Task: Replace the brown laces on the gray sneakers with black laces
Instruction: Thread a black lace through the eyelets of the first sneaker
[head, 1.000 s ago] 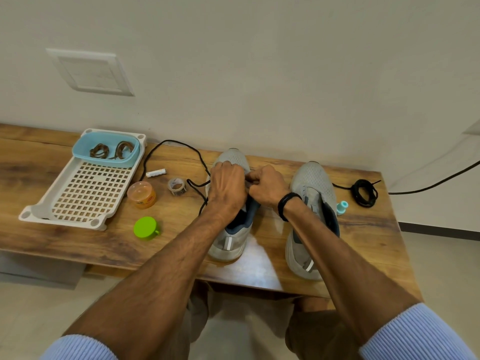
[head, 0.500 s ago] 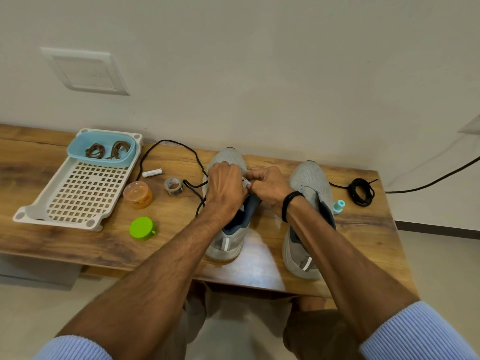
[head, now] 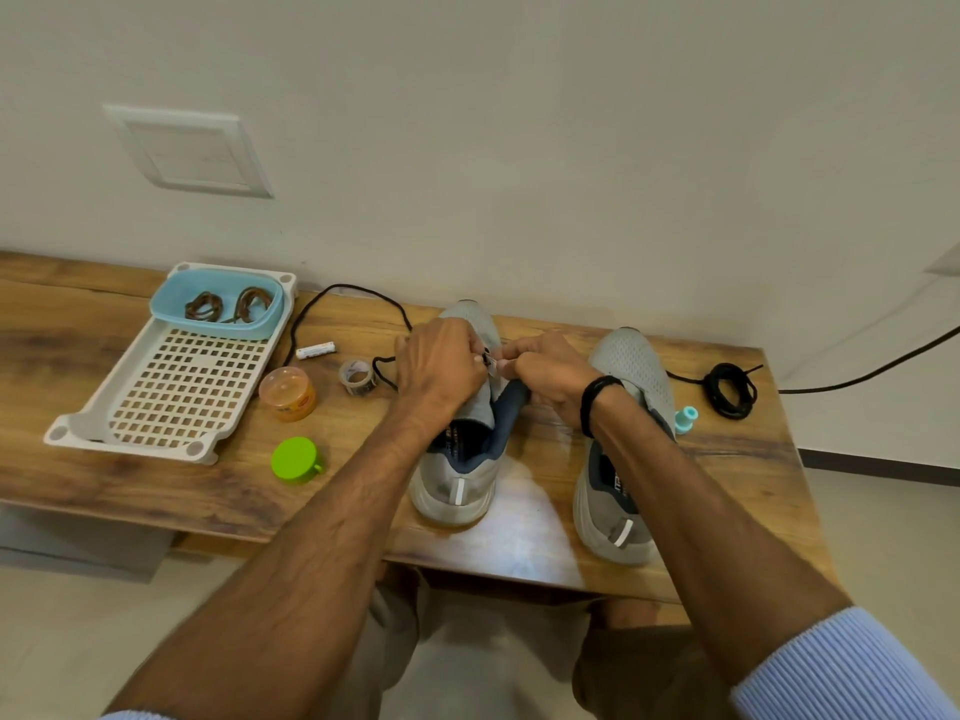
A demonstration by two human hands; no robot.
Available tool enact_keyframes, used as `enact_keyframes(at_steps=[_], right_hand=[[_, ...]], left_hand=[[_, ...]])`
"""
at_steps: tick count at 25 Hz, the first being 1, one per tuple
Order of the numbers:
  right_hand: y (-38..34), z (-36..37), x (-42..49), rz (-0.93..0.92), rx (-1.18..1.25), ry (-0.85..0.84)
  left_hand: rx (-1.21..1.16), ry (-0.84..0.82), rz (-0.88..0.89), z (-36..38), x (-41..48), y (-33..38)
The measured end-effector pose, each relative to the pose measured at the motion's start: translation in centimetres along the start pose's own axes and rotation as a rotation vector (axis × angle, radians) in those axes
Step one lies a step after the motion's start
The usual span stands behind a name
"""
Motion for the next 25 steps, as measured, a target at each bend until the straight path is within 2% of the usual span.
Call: enact_keyframes(at_steps=[8, 14, 17, 20, 23, 25], right_hand=[[0.6, 0.4, 0.3, 0.038, 0.030, 0.044], [1.0, 0.4, 0.8, 0.030, 0.069, 0.103], [0.4, 0.4, 0.9, -0.089, -0.117, 0.166], [0.4, 0.3, 1.1, -0.098, -0.251, 0.171], [0.6, -0.8, 1.3, 0.003, -0.218, 0.239], [0.6, -1.6, 1.2, 0.066, -0.198, 0.287]], left_hand=[[0.066, 0.003, -0.030, 0.2, -0.7, 0.4], [-0.150, 0.022, -0.097, 0.4, -0.4, -0.5], [-0.214, 0.032, -0.137, 0.9, -0.2, -1.1], [-0.137, -0.016, -0.138, 0.8, -0.3, -1.3], [-0.011, -0.081, -0.129, 0.7, -0.8, -1.6], [0.016, -0.059, -0.127, 0.7, -0.9, -1.9]])
Point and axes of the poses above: each hand's wrist, its own x-axis towards the middle knuckle, its own z-axis out of the palm, y = z × x, the point moved 6 cm from there along x, towards the middle knuckle, and after that the axes turned 10 degrees about y, right-handed, at the moved point
